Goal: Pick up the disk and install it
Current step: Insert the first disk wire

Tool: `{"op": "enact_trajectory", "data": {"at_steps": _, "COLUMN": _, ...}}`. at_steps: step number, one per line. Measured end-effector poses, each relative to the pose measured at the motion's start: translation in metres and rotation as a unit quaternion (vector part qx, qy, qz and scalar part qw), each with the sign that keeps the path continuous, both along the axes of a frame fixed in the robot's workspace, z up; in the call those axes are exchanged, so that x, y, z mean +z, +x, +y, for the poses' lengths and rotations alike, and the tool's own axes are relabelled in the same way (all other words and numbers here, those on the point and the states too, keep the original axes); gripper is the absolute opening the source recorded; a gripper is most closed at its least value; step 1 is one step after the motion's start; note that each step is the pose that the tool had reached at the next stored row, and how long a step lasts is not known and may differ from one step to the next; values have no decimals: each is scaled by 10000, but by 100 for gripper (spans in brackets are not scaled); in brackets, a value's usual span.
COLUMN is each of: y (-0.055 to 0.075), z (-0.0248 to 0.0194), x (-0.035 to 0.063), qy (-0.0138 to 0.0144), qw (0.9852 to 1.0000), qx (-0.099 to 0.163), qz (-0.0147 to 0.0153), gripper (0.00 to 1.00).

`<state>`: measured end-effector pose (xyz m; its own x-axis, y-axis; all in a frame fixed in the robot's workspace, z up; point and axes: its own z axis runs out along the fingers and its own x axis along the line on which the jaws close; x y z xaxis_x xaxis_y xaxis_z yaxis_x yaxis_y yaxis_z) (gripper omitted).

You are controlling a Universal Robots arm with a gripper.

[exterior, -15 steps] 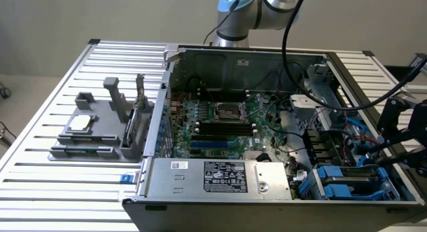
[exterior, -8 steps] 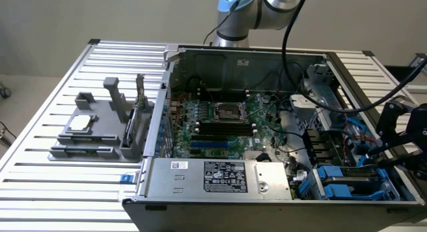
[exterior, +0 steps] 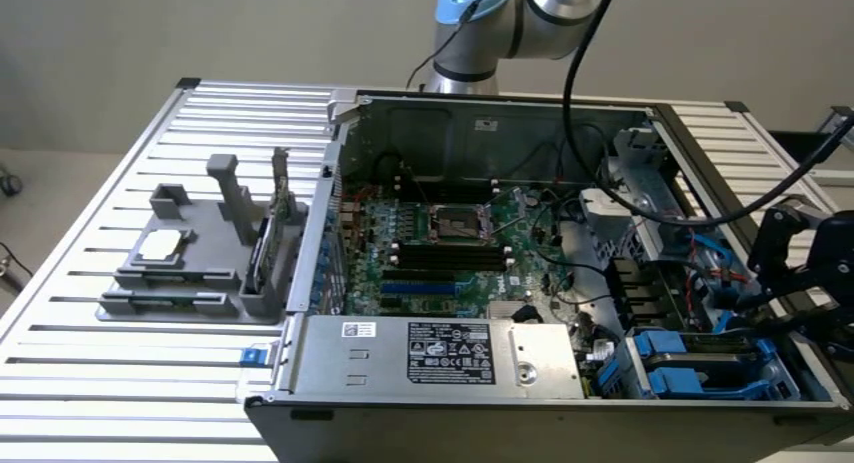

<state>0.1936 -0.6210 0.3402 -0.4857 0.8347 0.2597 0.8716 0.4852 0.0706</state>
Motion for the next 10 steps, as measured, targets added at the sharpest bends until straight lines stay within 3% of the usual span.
{"op": "enact_trajectory", "data": {"at_steps": 10, "y": 25, "z": 57, "x": -30, "qy": -2, "qw": 10000, "qx": 0, "qz": -2, "gripper": 31}}
